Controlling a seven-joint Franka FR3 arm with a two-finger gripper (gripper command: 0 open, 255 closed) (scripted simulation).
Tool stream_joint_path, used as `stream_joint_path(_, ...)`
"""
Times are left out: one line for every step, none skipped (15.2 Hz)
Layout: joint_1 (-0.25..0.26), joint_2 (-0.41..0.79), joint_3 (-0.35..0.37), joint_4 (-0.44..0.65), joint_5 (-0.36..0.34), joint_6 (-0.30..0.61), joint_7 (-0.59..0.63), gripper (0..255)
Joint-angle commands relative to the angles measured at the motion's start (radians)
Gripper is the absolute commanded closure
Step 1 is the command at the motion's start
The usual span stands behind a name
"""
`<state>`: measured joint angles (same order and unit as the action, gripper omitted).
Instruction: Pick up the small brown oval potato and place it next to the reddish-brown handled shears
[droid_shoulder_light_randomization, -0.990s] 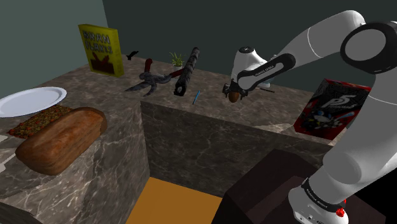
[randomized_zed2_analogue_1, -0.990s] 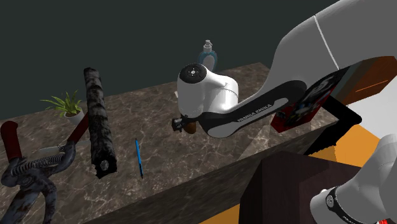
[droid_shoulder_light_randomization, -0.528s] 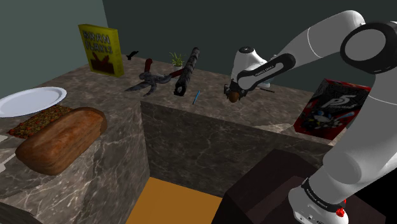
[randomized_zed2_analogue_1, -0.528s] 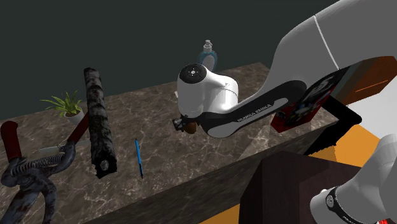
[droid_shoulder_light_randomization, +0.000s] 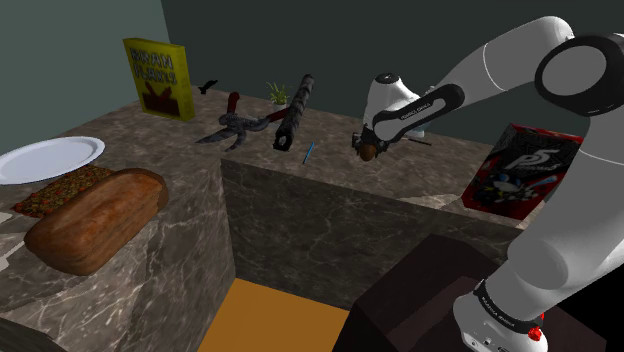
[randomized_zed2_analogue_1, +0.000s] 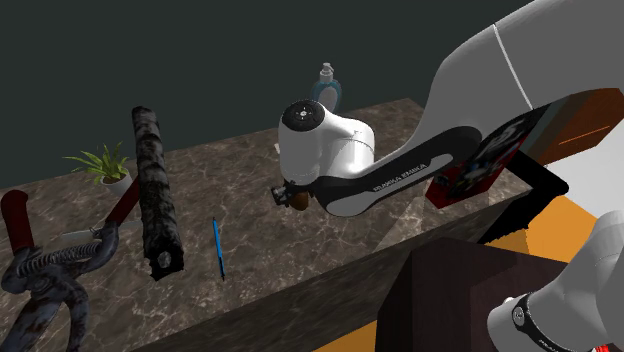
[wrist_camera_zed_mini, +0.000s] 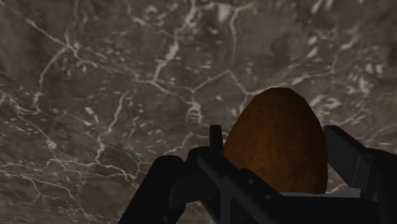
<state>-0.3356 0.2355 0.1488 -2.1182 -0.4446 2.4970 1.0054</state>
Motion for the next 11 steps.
stream_joint_path(-0.001, -0.009, 0.002, 0.002, 0.007, -0.010, -0.007, 255)
stream_joint_path(-0.003, -0.017, 0.005, 0.005, 0.014, -0.021, -0.014, 255)
stream_joint_path(-0.004, -0.026, 0.007, 0.008, 0.021, -0.031, -0.021, 255)
stream_joint_path(-0.004, -0.034, 0.009, 0.011, 0.028, -0.042, -0.028, 255)
stream_joint_path(-0.005, -0.043, 0.011, 0.014, 0.035, -0.053, -0.035, 255)
stream_joint_path(-0.006, -0.051, 0.013, 0.018, 0.042, -0.063, -0.042, 255)
stream_joint_path(-0.007, -0.059, 0.014, 0.022, 0.048, -0.074, -0.048, 255)
stream_joint_path(-0.007, -0.066, 0.016, 0.026, 0.054, -0.085, -0.055, 255)
stream_joint_path(-0.008, -0.074, 0.017, 0.030, 0.060, -0.096, -0.061, 255)
stream_joint_path(-0.008, -0.081, 0.019, 0.035, 0.066, -0.107, -0.067, 255)
stream_joint_path(-0.009, -0.088, 0.020, 0.039, 0.072, -0.118, -0.073, 255)
